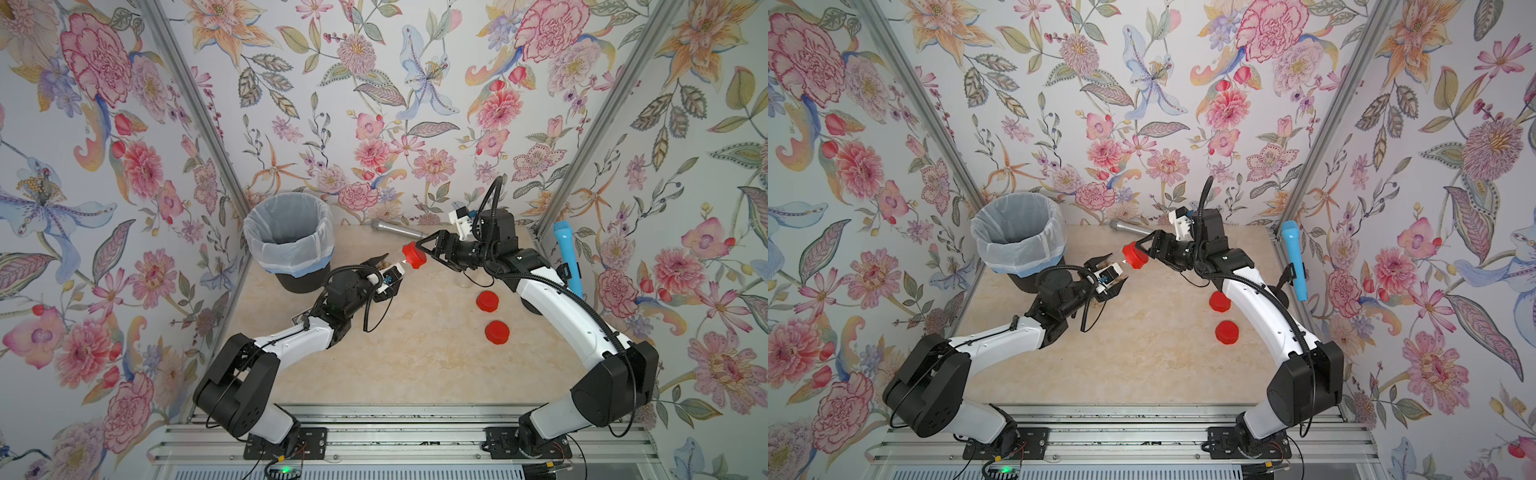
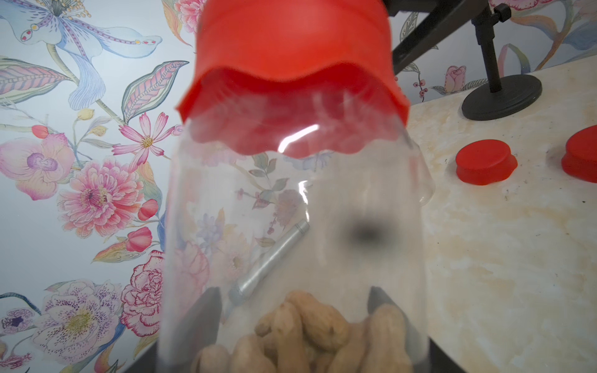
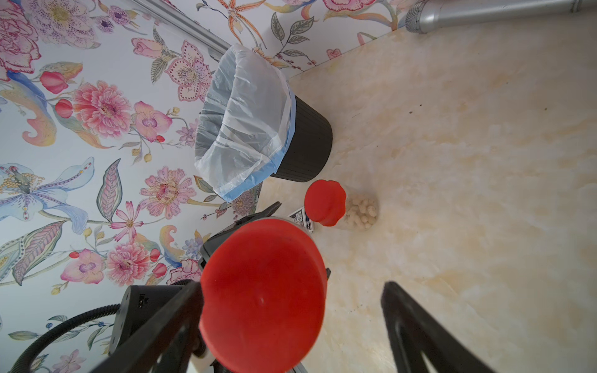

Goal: Empty moldy peanuts from jars
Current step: Unscrew the lid from the jar.

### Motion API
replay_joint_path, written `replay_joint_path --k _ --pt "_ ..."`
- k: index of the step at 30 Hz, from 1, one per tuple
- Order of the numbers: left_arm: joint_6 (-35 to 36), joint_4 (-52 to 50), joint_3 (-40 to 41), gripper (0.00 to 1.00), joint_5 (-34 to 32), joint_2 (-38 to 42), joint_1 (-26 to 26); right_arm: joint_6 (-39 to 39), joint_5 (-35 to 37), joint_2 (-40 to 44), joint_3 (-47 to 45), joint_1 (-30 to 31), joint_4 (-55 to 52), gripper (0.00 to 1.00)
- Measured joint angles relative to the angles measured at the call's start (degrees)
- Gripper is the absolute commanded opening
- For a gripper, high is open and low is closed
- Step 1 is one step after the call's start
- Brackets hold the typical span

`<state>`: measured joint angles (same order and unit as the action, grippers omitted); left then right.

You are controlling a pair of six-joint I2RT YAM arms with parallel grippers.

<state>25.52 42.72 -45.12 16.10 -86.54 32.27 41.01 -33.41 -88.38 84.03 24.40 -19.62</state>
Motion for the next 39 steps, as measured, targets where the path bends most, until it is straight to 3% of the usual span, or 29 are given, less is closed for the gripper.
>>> replay_joint_path --k 12,21,26,33,39 --pt "0.6 -0.2 0.1 0.38 -0.5 0.0 0.4 0.2 1.4 -1.0 1.9 2.3 -0.2 0.89" --pt "0.7 -0.2 0.1 0.38 -0.5 0.0 0.4 -0.3 1.6 -1.9 1.9 2.5 -0.3 0.81" --pt "0.7 -0.2 0.1 0.38 -0.5 -0.1 0.4 -0.8 1.6 -2.3 2.2 2.9 -0.2 0.74" --pt "0.6 -0.2 0.1 0.37 -0.8 -0.2 0.3 -3.1 0.2 -3.6 3.5 3.2 -0.5 0.50" --pt "-2.8 -0.6 0.1 0.38 3.9 -0.2 -1.2 -14.2 -5.9 -6.4 7.8 2.2 -5.2 0.49"
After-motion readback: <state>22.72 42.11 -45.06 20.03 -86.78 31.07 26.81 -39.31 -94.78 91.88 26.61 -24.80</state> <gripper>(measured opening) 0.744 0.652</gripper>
